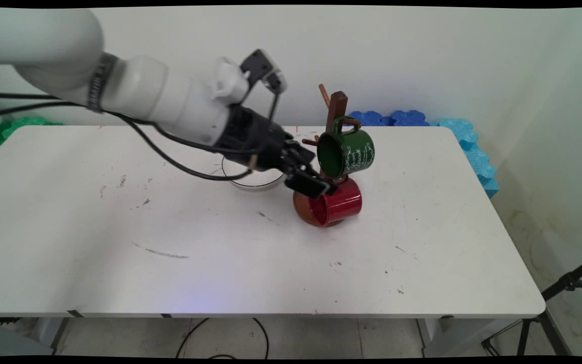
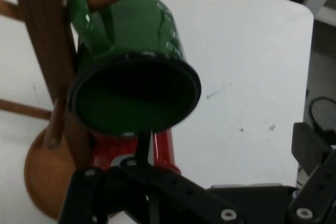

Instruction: Pick up the green mug from the rack

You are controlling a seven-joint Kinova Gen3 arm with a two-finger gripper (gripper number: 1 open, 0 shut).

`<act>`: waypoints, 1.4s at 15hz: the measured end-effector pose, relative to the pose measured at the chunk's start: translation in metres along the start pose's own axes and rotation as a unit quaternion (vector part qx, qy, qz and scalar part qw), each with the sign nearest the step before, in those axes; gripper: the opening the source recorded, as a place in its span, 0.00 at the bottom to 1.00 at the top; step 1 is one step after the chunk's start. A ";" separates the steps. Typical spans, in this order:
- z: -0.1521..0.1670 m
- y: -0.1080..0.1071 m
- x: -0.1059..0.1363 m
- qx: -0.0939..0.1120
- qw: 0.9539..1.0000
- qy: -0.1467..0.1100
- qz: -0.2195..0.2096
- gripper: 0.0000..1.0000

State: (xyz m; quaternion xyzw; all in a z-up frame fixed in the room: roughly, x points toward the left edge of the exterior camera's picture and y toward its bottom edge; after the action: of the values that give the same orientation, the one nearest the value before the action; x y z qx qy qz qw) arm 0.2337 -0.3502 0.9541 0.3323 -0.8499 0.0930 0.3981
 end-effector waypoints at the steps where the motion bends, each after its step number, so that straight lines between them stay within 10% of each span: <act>1: 0.008 0.002 0.002 0.001 1.000 0.006 -0.002 1.00; 21: 0.063 0.012 -0.020 0.015 0.996 0.078 -0.028 1.00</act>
State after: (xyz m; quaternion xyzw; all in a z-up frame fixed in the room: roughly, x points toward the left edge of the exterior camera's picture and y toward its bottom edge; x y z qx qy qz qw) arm 0.1969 -0.3580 0.8990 0.3539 -0.8053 0.1203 0.4602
